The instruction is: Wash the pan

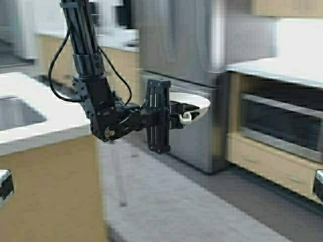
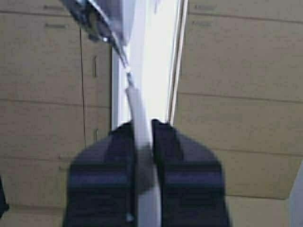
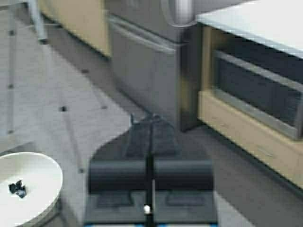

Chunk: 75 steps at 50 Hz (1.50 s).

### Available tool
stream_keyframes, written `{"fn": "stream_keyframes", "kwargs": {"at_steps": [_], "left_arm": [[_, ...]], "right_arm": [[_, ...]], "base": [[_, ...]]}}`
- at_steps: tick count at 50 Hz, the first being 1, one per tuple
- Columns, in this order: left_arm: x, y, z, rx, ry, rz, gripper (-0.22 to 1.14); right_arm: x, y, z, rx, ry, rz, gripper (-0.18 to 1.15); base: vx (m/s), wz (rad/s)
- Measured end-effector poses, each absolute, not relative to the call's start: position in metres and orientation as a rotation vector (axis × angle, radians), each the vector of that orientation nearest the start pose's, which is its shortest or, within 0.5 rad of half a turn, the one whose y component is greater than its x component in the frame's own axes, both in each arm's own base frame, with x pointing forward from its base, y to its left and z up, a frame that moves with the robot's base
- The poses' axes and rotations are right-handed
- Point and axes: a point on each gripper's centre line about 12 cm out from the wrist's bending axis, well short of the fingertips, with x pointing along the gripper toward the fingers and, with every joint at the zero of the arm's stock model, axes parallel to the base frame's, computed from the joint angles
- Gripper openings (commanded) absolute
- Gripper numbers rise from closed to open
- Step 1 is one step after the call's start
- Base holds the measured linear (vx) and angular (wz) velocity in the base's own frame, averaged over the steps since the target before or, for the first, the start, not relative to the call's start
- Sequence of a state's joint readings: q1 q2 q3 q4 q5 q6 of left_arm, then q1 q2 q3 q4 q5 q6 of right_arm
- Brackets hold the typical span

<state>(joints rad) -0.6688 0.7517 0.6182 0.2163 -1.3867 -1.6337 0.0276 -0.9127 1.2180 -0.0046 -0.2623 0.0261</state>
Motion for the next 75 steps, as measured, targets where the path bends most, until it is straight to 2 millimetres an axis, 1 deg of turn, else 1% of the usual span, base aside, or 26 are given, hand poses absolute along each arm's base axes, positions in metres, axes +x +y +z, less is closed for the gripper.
{"fn": "stream_keyframes", "kwargs": {"at_steps": [5, 12, 21, 28, 35, 40, 47, 57, 67, 75], "left_arm": [[0.316, -0.283, 0.013, -1.482, 0.690, -0.696, 0.03], [0.320, -0.279, 0.015, -1.487, 0.675, -0.685, 0.03], [0.318, -0.281, 0.015, -1.484, 0.684, -0.693, 0.03], [0.320, -0.281, 0.016, -1.487, 0.676, -0.694, 0.03], [0.320, -0.284, 0.017, -1.471, 0.694, -0.728, 0.03], [0.321, -0.280, 0.017, -1.458, 0.716, -0.748, 0.03], [0.332, -0.260, 0.015, -1.460, 0.714, -0.724, 0.03], [0.342, -0.238, 0.012, -1.474, 0.745, -0.712, 0.03], [0.370, -0.208, 0.013, -1.506, 0.744, -0.669, 0.03], [0.390, -0.197, 0.015, -1.464, 0.743, -0.665, 0.03]], "right_arm": [[0.203, 0.006, 0.261, 0.021, 0.045, 0.028, 0.06], [0.203, 0.006, 0.261, 0.020, 0.048, 0.029, 0.06], [0.204, 0.006, 0.258, 0.021, 0.060, 0.029, 0.06], [0.205, 0.006, 0.257, 0.021, 0.065, 0.028, 0.06], [0.202, 0.005, 0.253, 0.022, 0.071, 0.026, 0.06], [0.199, 0.006, 0.252, 0.021, 0.065, 0.028, 0.06], [0.198, 0.005, 0.254, 0.024, 0.056, 0.026, 0.06], [0.197, 0.006, 0.252, 0.024, 0.057, 0.028, 0.06], [0.197, 0.005, 0.252, 0.025, 0.059, 0.027, 0.06], [0.197, 0.005, 0.251, 0.034, 0.062, 0.023, 0.06]], "base": [[0.13, 0.76], [0.12, 0.71], [0.10, 0.62], [0.09, 0.51], [0.09, 0.46], [0.08, 0.45], [0.09, 0.36], [0.09, 0.27], [0.08, 0.19], [0.09, 0.20]]}}
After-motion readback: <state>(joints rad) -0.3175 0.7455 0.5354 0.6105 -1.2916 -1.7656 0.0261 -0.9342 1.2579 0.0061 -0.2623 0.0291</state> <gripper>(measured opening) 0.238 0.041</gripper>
